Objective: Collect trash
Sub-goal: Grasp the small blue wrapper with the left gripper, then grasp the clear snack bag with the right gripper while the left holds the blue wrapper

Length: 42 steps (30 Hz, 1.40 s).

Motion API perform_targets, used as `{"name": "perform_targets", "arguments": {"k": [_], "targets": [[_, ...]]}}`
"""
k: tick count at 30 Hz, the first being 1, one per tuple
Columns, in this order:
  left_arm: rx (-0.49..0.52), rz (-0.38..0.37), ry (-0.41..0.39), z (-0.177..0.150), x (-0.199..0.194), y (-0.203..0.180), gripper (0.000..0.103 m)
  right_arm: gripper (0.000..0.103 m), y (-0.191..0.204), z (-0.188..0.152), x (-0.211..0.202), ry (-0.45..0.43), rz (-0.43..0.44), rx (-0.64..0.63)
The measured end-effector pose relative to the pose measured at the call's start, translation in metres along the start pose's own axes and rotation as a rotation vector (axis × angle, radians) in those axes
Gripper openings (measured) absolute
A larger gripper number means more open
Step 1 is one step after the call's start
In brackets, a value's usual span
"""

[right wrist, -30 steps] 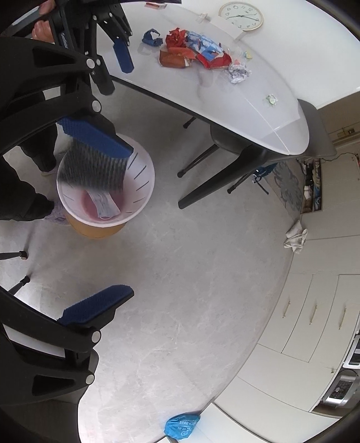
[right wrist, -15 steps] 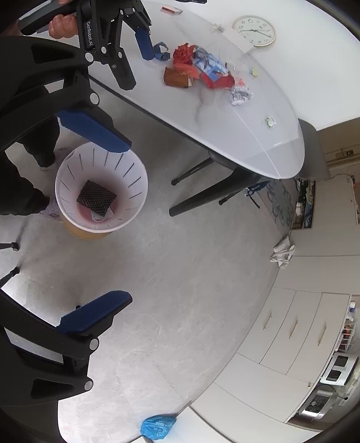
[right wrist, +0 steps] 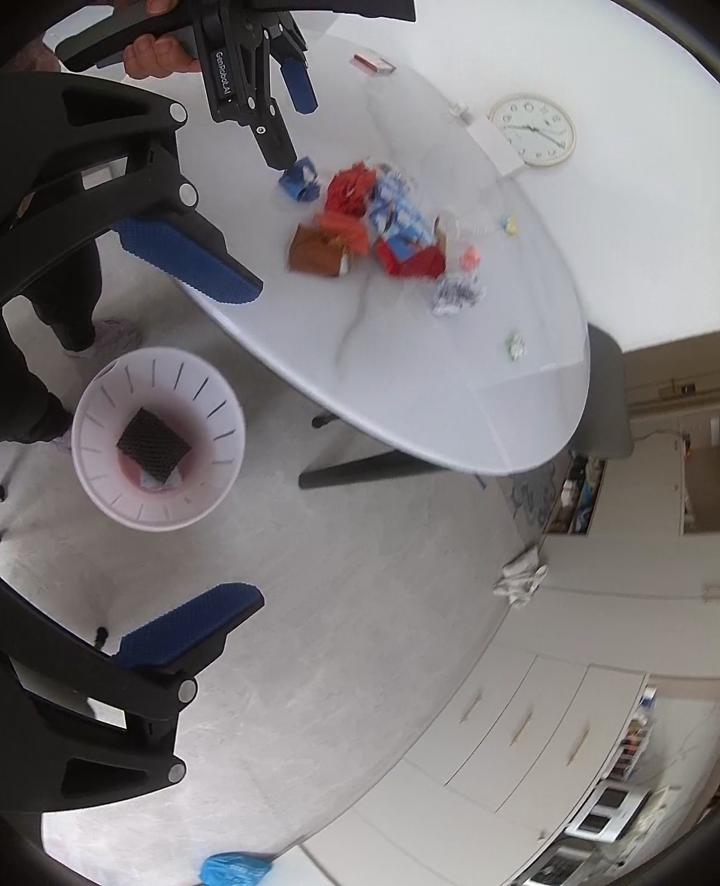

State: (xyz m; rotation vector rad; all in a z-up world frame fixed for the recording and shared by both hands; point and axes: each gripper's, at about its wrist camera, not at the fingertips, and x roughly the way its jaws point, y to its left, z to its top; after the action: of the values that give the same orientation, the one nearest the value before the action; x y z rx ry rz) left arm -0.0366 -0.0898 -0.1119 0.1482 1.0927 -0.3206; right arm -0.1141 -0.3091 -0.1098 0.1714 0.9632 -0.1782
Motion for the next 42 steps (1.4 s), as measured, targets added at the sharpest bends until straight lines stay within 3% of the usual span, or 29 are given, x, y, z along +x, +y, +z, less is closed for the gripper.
{"name": "perform_targets", "arguments": {"k": [4, 8, 16, 23, 30, 32, 37, 42], "targets": [[-0.040, 0.039, -0.014, 0.004, -0.003, 0.043, 0.095, 0.100, 0.033, 0.019, 0.006, -0.017, 0.034, -0.041], [-0.043, 0.031, -0.001, 0.002, 0.006, 0.073, 0.095, 0.100, 0.066, 0.033, 0.015, -0.020, 0.060, -0.070], [0.066, -0.016, 0.033, 0.000, 0.050, 0.082, 0.094, 0.100, 0.112, 0.039, 0.022, -0.010, 0.063, -0.068], [0.116, -0.053, 0.100, -0.002, 0.098, 0.081, 0.071, 0.100, 0.123, 0.036, 0.027, 0.016, 0.030, -0.029], [0.122, -0.092, 0.105, -0.004, 0.112, 0.087, 0.051, 0.100, 0.129, 0.034, 0.029, 0.026, 0.009, 0.004], [0.140, -0.094, 0.098, -0.004, 0.112, 0.086, 0.038, 0.100, 0.132, 0.034, 0.029, 0.029, 0.008, 0.005], [0.119, -0.088, 0.087, 0.003, 0.107, 0.093, 0.036, 0.100, 0.147, 0.039, 0.036, 0.042, 0.022, -0.021], [0.028, -0.058, 0.041, 0.017, 0.080, 0.134, 0.036, 0.100, 0.184, 0.058, 0.055, 0.059, 0.101, -0.059]]}}
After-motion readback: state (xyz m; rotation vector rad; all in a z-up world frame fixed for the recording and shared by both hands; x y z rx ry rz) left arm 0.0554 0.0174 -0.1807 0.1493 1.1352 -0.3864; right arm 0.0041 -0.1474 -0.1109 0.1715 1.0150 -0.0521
